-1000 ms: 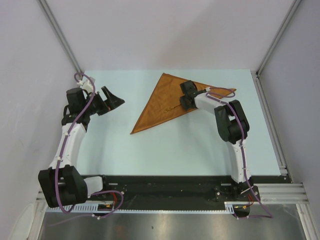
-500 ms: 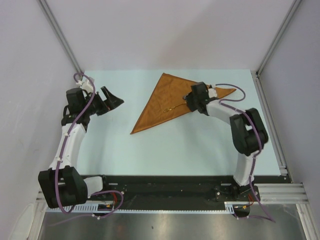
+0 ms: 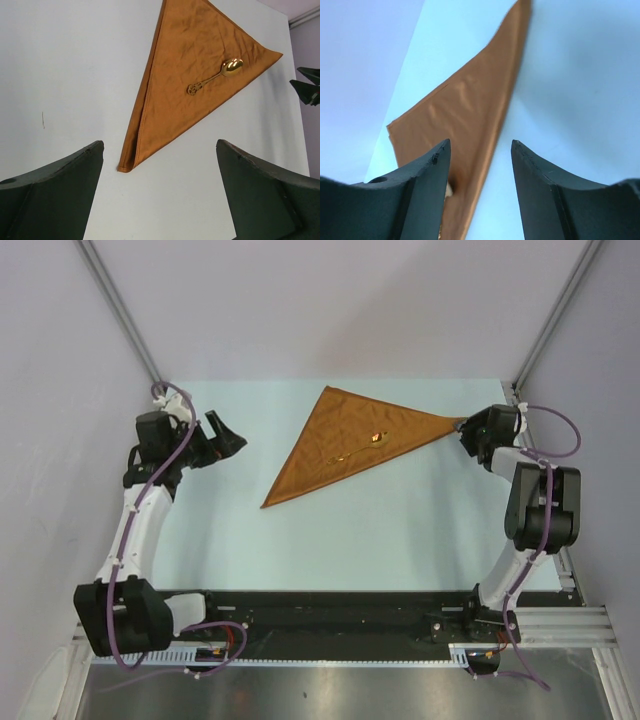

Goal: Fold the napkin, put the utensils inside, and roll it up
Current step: Fold the napkin at the center of the board.

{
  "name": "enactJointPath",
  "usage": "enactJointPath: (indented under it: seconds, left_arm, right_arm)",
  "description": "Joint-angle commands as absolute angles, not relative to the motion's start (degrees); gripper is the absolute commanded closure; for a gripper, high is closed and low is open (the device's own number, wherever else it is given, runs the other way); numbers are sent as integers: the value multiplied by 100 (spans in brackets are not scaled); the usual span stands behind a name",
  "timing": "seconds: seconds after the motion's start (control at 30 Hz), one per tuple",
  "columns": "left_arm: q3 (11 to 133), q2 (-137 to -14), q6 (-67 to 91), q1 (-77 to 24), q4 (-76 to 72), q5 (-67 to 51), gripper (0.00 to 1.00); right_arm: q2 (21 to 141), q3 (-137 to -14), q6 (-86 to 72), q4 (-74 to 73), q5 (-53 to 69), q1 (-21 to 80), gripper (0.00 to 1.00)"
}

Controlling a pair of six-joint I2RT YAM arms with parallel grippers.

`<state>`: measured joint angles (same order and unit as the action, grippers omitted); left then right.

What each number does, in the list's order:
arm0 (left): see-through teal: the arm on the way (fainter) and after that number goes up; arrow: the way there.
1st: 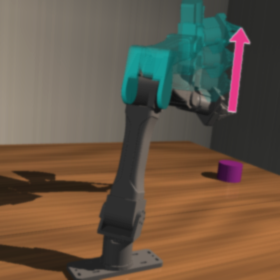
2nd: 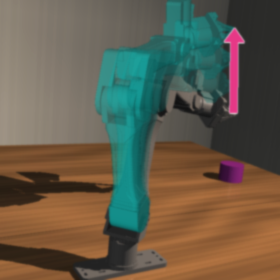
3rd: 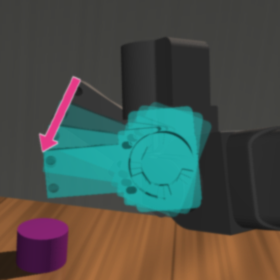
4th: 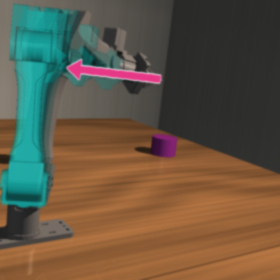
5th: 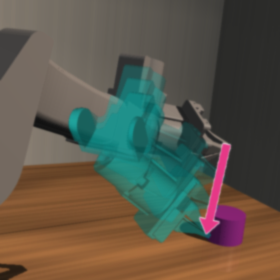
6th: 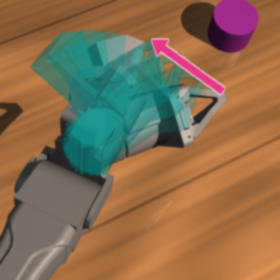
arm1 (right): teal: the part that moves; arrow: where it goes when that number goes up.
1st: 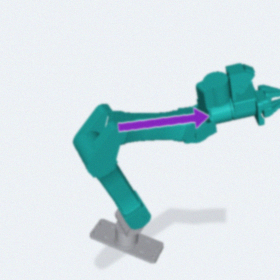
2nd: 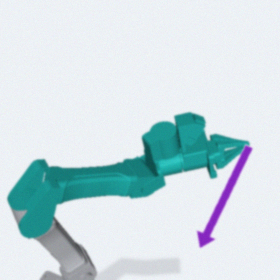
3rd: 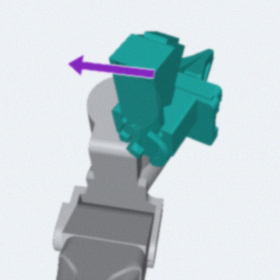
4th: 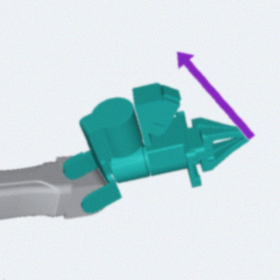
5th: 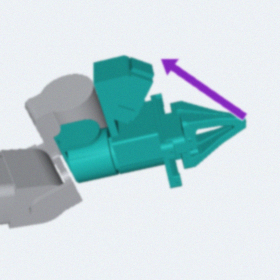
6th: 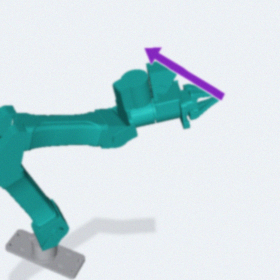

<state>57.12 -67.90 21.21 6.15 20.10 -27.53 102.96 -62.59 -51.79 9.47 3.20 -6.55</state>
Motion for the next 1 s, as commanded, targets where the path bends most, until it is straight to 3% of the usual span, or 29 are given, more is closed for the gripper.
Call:
enactJointPath:
  seconds: [0.0,0.47,0.77,0.97]
  left_arm:
    - [6292,-6926,1916,510,2118,-2523,1]
    - [6698,-7260,1758,431,2215,-2189,1]
    - [6636,-7348,1714,431,2206,-2171,1]
    - [6636,-7400,1714,431,2197,-2189,1]
  right_arm:
    - [10959,-6547,-4878,1555,1168,-1045,43]
    - [12515,-7663,-4852,1732,1591,-1600,43]
    - [13104,-8243,-4851,1477,1521,-1643,56]
    - [13332,-8560,-4790,1249,1441,-1652,57]
